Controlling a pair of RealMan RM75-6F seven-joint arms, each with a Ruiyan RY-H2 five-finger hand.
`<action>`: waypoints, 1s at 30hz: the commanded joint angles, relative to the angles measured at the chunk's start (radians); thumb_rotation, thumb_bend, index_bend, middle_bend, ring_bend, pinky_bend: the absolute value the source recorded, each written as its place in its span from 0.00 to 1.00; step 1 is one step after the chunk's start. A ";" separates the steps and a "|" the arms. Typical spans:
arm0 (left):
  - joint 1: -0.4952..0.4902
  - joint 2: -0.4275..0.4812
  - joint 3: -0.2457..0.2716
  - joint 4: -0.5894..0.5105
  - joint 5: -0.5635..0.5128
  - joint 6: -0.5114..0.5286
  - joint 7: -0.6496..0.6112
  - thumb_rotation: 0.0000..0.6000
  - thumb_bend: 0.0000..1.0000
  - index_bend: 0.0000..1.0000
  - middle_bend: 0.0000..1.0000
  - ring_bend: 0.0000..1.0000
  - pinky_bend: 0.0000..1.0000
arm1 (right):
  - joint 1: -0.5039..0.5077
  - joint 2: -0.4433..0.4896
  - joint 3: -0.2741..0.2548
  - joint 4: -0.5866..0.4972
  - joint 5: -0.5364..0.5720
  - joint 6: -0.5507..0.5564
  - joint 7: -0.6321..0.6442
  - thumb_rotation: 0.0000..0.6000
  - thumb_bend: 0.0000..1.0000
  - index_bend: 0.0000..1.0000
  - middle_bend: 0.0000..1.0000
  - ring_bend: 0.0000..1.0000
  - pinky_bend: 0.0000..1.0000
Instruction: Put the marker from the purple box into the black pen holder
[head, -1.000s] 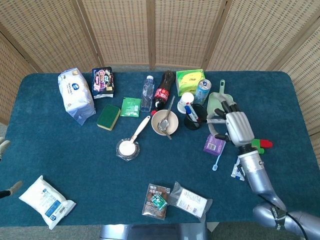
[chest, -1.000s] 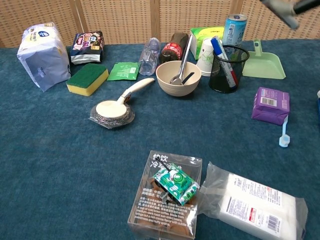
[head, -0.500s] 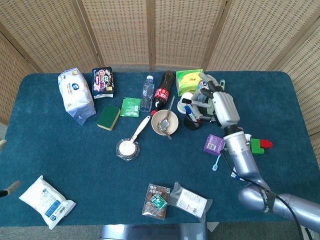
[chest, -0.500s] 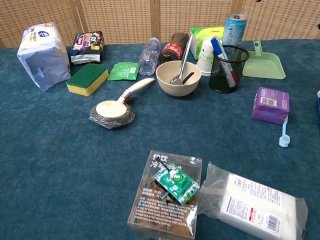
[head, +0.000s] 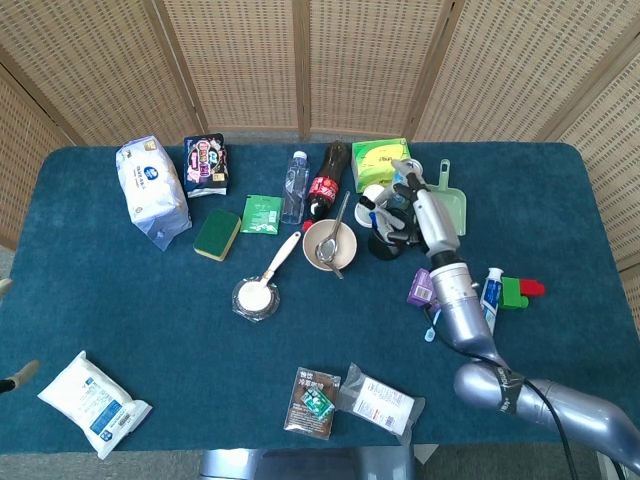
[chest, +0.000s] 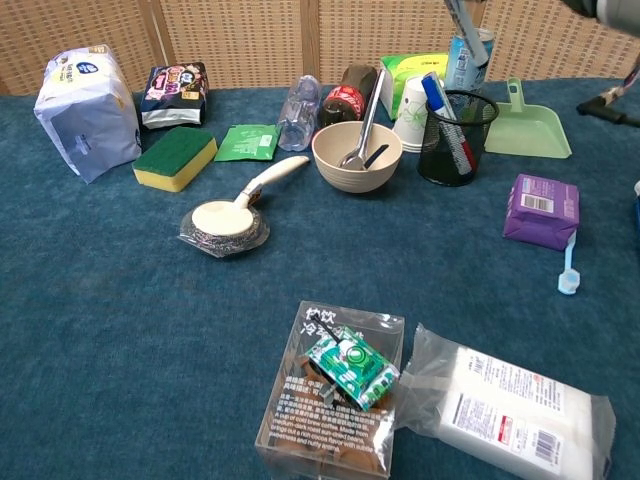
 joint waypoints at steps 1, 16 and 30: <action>-0.002 -0.002 -0.001 -0.001 -0.005 -0.004 0.005 1.00 0.20 0.00 0.00 0.00 0.00 | 0.005 -0.039 0.014 0.033 0.040 -0.025 0.054 1.00 0.55 0.56 0.04 0.00 0.15; -0.004 -0.001 -0.005 -0.001 -0.018 -0.005 0.004 1.00 0.20 0.00 0.00 0.00 0.00 | 0.052 -0.131 0.055 0.138 0.129 -0.077 0.109 1.00 0.57 0.57 0.04 0.00 0.15; -0.010 -0.004 -0.009 -0.009 -0.032 -0.015 0.010 1.00 0.20 0.00 0.00 0.00 0.00 | 0.047 -0.149 0.063 0.211 0.159 -0.129 0.153 1.00 0.59 0.57 0.04 0.00 0.15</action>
